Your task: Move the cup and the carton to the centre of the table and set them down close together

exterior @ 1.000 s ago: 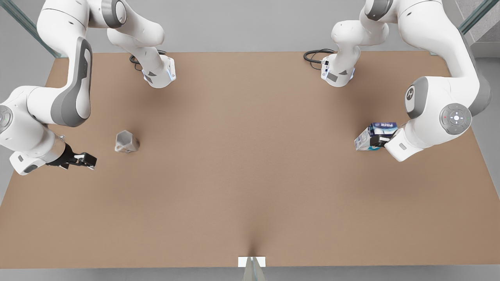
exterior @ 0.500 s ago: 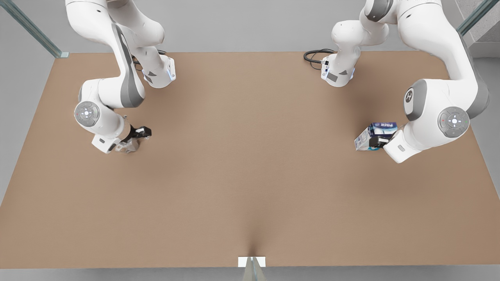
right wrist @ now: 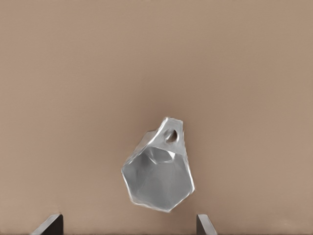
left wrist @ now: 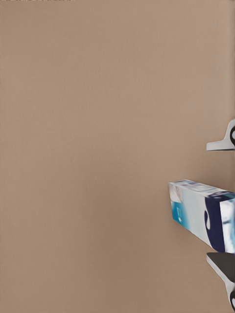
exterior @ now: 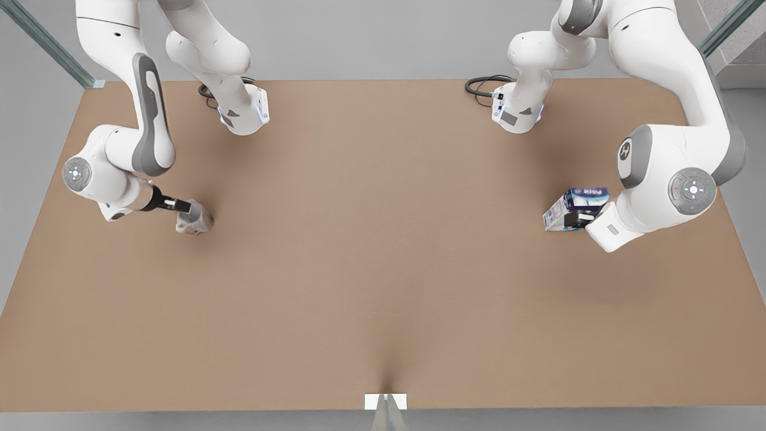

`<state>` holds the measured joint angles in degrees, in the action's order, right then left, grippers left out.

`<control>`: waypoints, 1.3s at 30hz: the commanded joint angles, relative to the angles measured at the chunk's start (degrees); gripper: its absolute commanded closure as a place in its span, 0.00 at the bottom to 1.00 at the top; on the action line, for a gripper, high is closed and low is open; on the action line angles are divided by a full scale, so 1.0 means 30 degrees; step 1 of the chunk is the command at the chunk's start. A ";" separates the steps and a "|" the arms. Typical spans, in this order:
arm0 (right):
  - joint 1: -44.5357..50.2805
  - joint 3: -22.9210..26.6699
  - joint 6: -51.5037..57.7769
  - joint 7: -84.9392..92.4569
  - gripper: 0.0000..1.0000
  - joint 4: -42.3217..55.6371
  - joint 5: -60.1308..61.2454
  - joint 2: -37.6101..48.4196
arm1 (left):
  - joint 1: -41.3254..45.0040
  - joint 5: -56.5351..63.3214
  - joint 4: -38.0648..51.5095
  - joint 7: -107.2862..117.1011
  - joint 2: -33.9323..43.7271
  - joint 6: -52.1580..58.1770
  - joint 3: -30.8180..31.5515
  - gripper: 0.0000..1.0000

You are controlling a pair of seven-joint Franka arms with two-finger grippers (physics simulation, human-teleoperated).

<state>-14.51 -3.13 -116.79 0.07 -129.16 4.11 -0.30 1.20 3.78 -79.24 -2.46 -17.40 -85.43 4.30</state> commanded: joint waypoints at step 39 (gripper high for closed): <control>0.1996 -0.0860 -0.9790 0.1061 0.00 -0.3588 0.0154 -0.2010 | -0.0018 0.0000 -0.0013 0.0000 -0.0470 -0.0147 -0.0029 0.00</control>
<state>-8.72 -5.71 -146.16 3.25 -140.00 4.49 -6.41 1.14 3.80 -79.28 -2.46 -18.81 -85.84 4.22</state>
